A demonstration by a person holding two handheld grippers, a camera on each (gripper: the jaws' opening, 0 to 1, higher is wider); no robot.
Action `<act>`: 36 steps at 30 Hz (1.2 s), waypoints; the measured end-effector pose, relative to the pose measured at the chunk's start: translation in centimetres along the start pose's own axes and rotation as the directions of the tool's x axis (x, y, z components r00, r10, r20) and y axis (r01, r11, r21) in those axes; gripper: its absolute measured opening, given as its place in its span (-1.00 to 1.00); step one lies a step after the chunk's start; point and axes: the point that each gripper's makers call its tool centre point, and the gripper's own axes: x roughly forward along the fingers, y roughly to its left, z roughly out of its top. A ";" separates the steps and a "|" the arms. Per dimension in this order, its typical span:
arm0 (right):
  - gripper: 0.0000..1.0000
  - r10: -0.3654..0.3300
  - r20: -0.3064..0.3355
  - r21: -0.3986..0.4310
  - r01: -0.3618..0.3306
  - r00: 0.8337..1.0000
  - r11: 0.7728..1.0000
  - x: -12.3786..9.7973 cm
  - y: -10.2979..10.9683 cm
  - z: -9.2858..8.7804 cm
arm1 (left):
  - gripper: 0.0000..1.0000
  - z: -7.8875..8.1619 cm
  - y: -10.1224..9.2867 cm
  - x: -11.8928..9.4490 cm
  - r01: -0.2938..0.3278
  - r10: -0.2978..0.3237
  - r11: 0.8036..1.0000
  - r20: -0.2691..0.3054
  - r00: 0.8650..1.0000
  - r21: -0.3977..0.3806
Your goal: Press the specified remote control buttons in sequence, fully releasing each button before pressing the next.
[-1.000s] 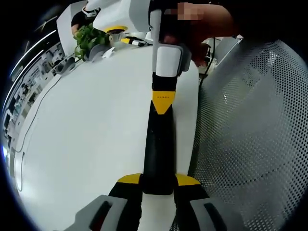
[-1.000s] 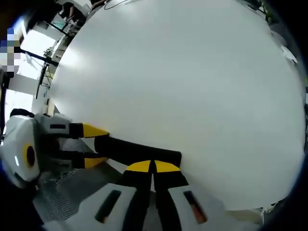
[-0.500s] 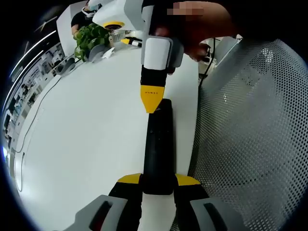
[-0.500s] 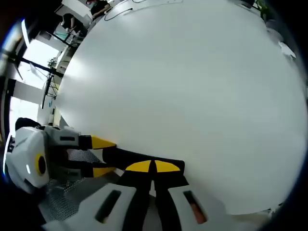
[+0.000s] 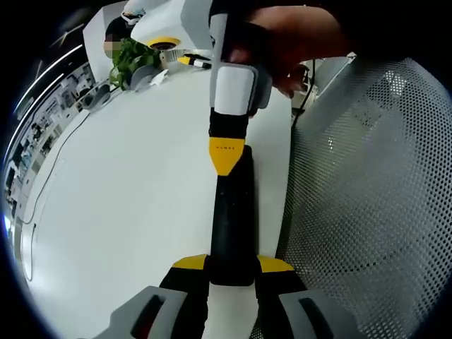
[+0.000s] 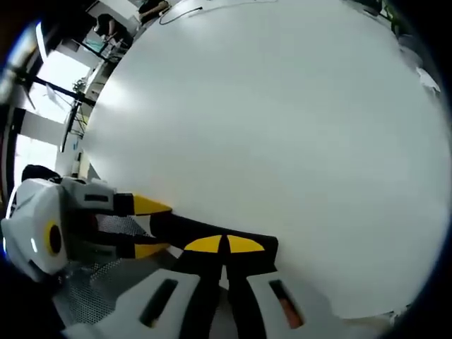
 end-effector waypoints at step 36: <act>-1.00 0.011 -0.072 -0.007 -0.012 0.997 1.000 0.1 0.8 -1.1 | -0.50 0.1 0.1 0.1 -0.003 0.004 1.000 0.014 1.000 -0.014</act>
